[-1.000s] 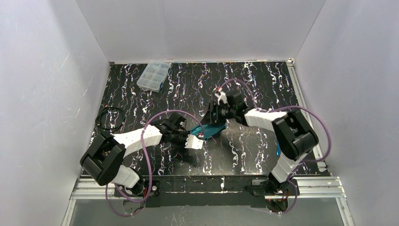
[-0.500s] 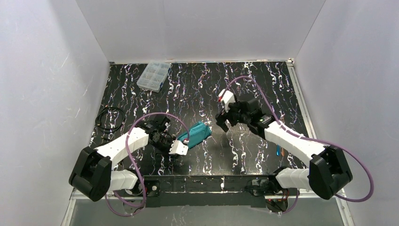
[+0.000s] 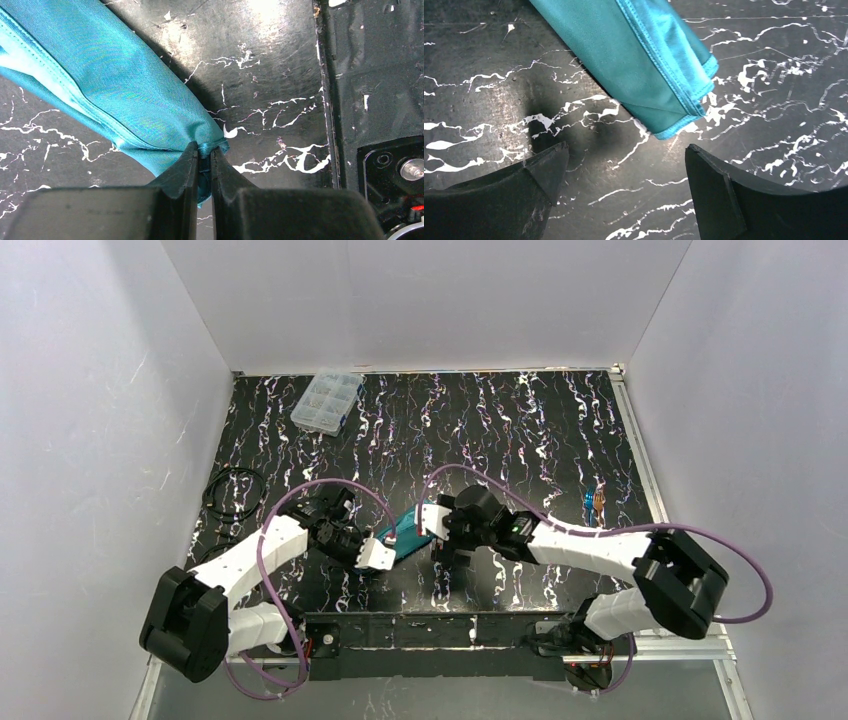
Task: Fold the napkin into a case and place the utensils inside
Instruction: Pick up the smaller rectangle-folded napkin from the center of the board.
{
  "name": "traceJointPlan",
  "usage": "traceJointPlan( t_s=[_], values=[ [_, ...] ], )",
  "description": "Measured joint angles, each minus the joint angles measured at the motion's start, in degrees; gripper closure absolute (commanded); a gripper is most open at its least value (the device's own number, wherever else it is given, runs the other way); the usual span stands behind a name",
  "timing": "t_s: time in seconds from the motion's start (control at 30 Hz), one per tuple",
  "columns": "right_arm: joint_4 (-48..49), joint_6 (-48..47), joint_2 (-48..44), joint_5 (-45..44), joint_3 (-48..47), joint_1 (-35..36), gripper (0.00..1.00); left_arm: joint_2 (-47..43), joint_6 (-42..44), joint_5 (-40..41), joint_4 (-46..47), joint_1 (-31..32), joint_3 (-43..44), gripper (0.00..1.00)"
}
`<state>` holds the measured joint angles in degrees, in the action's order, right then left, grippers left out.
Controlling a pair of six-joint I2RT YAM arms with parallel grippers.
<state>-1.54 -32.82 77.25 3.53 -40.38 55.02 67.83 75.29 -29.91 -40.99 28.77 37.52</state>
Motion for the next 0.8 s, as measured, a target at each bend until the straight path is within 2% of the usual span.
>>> traceJointPlan(
  t_s=[0.37, 0.43, 0.57, 0.8],
  values=[
    [9.9, -3.9, 12.0, 0.0, -0.6, 1.6, 0.19, -0.3, 1.9, 0.0, 0.8, -0.1, -2.8, 1.00],
    [11.7, -4.2, 13.4, 0.0, -1.2, 1.6, 0.28, -0.3, 2.3, 0.2, 1.3, -0.1, -3.6, 1.00],
    [14.0, -4.9, 15.7, 0.3, -1.9, 1.6, 0.58, -0.3, 3.4, 0.5, 1.9, -0.1, -4.4, 1.00],
    [13.7, -4.4, 17.7, 1.8, -3.0, 1.4, 0.86, -0.3, 3.6, 0.7, 2.3, -0.2, -4.4, 1.00]
  ],
)
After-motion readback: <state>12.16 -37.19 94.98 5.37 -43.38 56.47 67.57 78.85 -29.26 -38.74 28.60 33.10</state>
